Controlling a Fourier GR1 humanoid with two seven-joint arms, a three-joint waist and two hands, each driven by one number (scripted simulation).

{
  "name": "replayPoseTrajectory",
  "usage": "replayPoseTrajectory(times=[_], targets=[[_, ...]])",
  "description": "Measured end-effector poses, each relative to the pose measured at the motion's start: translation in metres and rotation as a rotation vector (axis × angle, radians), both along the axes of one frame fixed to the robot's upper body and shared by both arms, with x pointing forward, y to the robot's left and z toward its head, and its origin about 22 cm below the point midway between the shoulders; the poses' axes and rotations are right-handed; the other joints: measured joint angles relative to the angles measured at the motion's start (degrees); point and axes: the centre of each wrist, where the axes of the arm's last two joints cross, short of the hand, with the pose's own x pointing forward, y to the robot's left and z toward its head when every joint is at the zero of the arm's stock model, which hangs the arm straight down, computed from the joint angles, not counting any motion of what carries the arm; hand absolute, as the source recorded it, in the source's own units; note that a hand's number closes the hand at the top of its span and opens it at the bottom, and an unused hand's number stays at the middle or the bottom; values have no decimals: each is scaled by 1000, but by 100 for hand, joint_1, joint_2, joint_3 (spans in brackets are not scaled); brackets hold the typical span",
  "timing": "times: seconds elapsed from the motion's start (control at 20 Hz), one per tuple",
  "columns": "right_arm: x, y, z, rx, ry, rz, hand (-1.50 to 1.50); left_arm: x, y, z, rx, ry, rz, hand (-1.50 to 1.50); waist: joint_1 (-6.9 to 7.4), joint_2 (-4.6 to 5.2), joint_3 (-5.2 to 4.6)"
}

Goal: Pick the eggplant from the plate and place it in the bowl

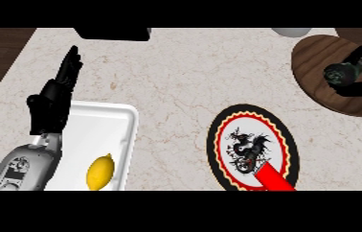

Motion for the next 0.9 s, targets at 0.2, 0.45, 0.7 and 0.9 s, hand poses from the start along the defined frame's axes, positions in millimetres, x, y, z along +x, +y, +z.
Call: replayPoseTrajectory(times=[0.2,0.45,0.7,0.9], targets=[[6,-9,-8,-38,-7,-60,150,2,-6,2,-5,-5,-18,0,100,41,10],[12,-8,-19,36,97,-80,-150,4,-10,4,0,-20,-33,0,201,92,20],[18,-3,-21,135,161,2,-150,8,-12,6,-1,-23,-44,0,247,130,30],[18,-5,-23,227,137,69,-150,9,-11,9,4,-26,-38,0,244,128,36]])
